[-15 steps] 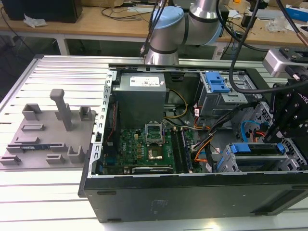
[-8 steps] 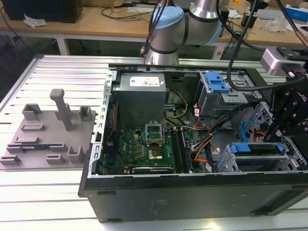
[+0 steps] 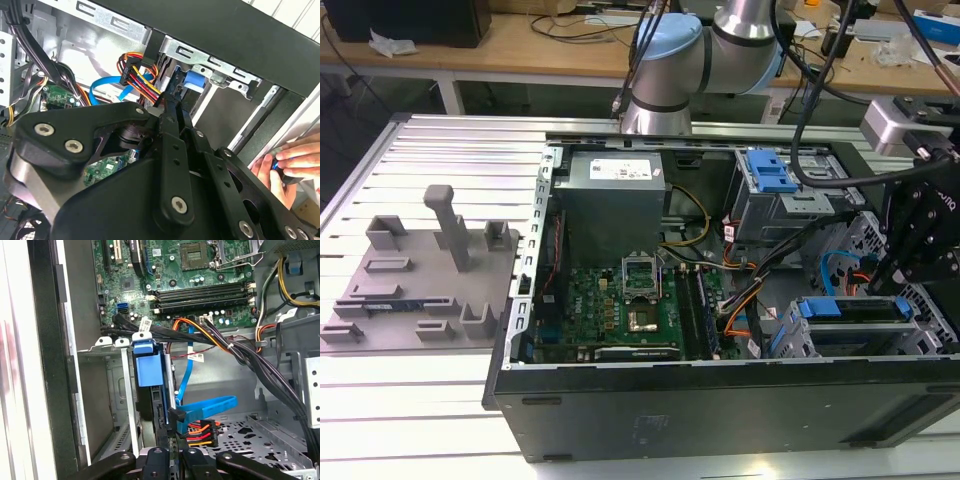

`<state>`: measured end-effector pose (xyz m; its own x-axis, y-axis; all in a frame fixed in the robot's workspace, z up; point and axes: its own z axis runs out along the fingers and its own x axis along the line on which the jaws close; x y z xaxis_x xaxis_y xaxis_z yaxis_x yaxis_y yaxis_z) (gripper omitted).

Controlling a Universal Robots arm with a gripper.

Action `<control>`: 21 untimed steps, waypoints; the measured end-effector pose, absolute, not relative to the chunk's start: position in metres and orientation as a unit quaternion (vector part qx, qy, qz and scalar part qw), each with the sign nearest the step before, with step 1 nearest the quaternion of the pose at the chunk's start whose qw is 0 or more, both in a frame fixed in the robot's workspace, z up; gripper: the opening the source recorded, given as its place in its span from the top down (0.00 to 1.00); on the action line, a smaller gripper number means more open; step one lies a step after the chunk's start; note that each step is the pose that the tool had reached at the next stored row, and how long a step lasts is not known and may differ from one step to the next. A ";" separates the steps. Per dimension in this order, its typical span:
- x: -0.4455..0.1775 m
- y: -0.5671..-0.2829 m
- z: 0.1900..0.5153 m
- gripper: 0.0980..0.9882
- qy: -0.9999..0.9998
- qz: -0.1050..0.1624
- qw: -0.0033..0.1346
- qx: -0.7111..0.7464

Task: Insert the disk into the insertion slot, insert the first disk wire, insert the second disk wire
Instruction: 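Insert the first disk wire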

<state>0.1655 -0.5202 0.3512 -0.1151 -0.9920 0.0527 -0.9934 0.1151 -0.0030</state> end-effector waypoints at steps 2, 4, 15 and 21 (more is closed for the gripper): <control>0.165 -0.521 0.351 0.92 -0.746 0.019 0.019 0.666; 0.166 -0.522 0.351 0.92 -0.745 0.019 0.019 0.666; 0.166 -0.525 0.349 0.92 -0.745 0.019 0.019 0.666; 0.166 -0.525 0.348 0.92 -0.745 0.019 0.019 0.666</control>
